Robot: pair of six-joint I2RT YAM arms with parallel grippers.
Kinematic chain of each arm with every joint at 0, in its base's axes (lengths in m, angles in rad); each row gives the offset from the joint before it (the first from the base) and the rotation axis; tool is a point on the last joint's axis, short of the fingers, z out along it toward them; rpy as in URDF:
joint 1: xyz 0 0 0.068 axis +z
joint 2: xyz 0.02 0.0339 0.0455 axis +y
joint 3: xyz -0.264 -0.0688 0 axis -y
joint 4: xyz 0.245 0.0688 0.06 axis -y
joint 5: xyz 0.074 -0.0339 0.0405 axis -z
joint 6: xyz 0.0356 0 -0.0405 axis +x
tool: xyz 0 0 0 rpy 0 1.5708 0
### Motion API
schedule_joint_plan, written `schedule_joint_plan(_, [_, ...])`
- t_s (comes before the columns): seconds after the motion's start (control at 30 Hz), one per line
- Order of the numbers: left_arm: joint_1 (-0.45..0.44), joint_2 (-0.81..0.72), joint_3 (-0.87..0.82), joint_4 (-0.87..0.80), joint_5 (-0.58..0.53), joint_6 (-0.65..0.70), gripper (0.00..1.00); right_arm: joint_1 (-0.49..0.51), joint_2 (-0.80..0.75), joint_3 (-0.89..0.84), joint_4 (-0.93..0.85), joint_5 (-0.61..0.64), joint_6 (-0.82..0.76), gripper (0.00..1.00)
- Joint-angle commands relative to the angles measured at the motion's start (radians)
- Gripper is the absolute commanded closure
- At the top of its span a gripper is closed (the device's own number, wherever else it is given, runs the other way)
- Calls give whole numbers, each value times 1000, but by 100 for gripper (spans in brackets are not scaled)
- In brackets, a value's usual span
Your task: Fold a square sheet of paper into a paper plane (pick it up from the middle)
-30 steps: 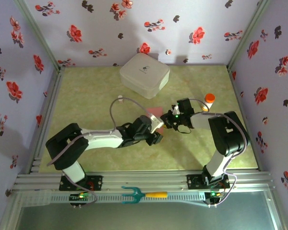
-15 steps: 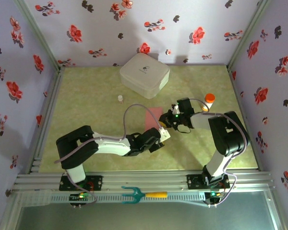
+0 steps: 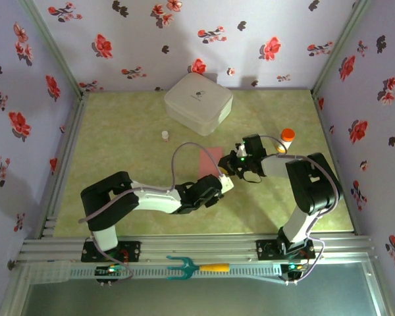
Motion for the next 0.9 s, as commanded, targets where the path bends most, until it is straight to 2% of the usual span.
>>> schedule_joint_plan(0.0, [-4,4,20,23,-8,4,55,-5,2,-8,14,-11,13,86])
schedule_joint_plan(0.33, [-5,-12,-6,36,-1,-14,75,-5,1,-16,12,-2,13,85])
schedule_joint_plan(0.53, [9,-35,-11,20,39,-58,100,-4,-5,-21,14,0,11,83])
schedule_joint_plan(0.73, [55,-59,4,-40,137,-147,100,-8,-45,-27,-41,37,-13,77])
schedule_joint_plan(0.87, [125,-90,1,-50,298,-267,100,-25,-123,-32,-156,112,-70,67])
